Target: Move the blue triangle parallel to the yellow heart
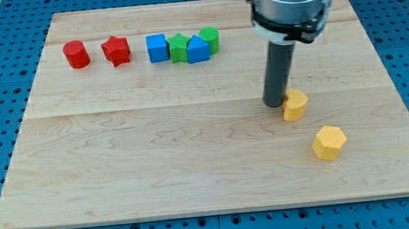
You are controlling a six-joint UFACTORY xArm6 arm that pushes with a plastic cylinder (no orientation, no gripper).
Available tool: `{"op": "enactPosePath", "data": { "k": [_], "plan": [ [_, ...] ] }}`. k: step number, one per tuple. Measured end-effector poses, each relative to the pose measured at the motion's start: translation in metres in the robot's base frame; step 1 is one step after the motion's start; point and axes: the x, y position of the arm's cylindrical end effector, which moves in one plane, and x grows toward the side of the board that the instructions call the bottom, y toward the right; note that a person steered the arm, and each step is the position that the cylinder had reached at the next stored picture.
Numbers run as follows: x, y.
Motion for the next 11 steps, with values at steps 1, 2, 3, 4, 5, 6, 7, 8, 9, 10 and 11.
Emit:
{"op": "enactPosePath", "data": {
  "k": [1,2,3,4,5,6,7,8,9,10,11],
  "plan": [
    [0.001,0.011],
    [0.004,0.029],
    [0.006,-0.050],
    [-0.043,-0.109],
    [-0.061,-0.157],
    [-0.102,-0.157],
    [-0.138,-0.129],
    [-0.141,-0.135],
    [-0.150,-0.076],
    [-0.135,-0.019],
    [-0.143,-0.037]
  ]
}}
